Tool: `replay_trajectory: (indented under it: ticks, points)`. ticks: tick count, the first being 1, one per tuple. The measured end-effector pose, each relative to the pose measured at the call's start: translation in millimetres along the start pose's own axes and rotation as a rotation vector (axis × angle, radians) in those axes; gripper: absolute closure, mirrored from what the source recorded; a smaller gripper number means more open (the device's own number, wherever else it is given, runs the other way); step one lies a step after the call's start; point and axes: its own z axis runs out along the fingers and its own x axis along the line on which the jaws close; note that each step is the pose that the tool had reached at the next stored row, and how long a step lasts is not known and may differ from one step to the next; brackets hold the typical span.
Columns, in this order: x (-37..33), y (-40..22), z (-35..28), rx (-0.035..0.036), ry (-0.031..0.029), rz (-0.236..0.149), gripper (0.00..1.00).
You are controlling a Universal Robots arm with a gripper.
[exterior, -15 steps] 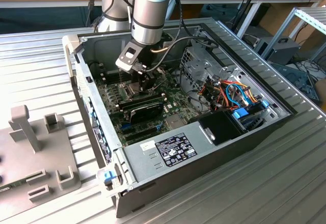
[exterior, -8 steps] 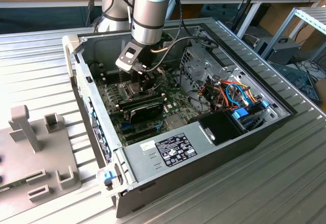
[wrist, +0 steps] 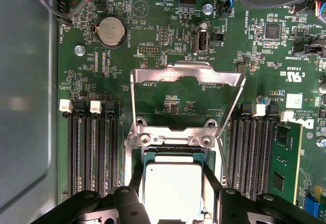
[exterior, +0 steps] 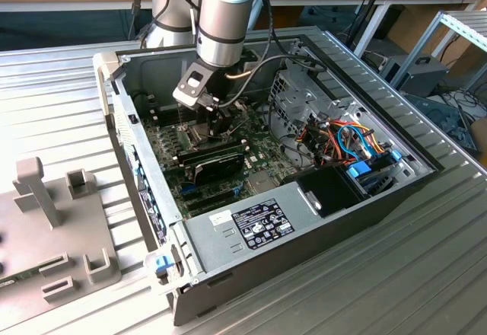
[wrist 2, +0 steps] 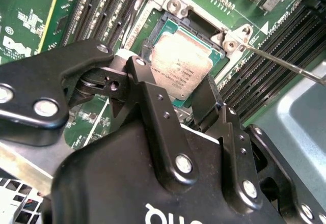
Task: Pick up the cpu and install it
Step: 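Place the cpu into insertion slot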
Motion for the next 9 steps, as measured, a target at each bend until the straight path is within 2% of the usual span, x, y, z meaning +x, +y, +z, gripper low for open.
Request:
replay_trajectory:
  ticks: [9]
  points:
    - [-0.6, -0.1, -1.5, 0.0002, -0.0002, 0.000, 0.45]
